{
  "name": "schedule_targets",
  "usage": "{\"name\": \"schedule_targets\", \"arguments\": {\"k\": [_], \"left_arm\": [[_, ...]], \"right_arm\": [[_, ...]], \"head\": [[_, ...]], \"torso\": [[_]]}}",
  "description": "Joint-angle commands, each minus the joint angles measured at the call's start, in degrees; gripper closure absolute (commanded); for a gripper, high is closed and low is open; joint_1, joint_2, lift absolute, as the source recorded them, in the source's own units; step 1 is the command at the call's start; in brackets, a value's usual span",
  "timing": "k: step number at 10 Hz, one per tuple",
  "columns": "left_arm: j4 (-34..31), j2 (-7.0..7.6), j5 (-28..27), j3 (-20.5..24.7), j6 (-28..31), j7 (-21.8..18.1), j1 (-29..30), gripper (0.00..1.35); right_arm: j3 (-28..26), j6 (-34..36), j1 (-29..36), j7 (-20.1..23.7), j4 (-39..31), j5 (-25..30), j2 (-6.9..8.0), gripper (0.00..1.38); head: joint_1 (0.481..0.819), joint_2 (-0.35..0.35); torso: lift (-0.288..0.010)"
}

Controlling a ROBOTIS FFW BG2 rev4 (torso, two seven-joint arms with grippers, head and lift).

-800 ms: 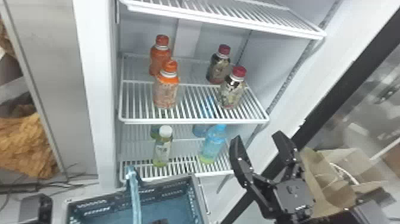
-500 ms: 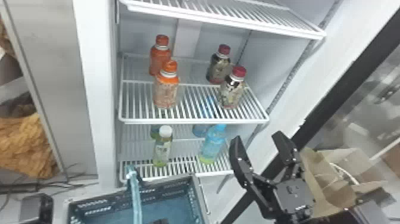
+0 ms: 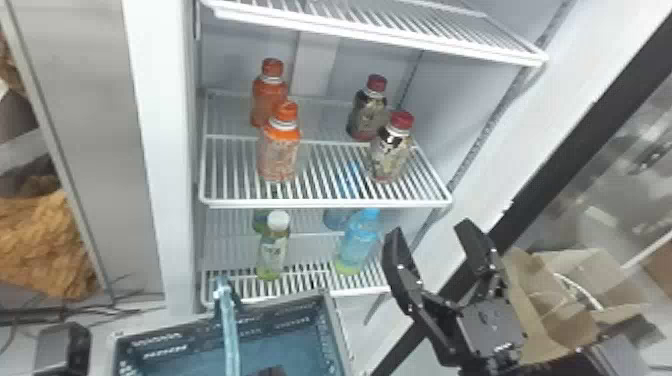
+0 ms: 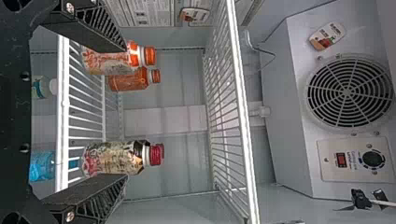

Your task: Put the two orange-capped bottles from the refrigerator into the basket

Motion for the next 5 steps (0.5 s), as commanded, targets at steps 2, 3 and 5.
{"name": "schedule_targets", "arguments": {"k": [2,3,5], "left_arm": [[0.0,0.00,0.1,-0.1,-0.1,0.0,0.0,1.21],[0.0,0.00,0.1,0.0,-0.1,0.0,0.0,1.21],[0.0,0.00,0.1,-0.1,-0.1,0.0,0.0,1.21]], "right_arm": [[2.0,0.1,-3.5,0.0,2.8,-1.2,-1.19,0.09],[3.4,0.2,-6.6,0.1,5.2,-2.0,-1.98,0.09],[5.0,2.3,-12.6,1.6,9.1,-3.0,-2.68,0.09]], "head": [[0.695,-0.350],[0.695,-0.350],[0.695,-0.350]], "torso": [[-0.040],[-0.040],[-0.040]]}}
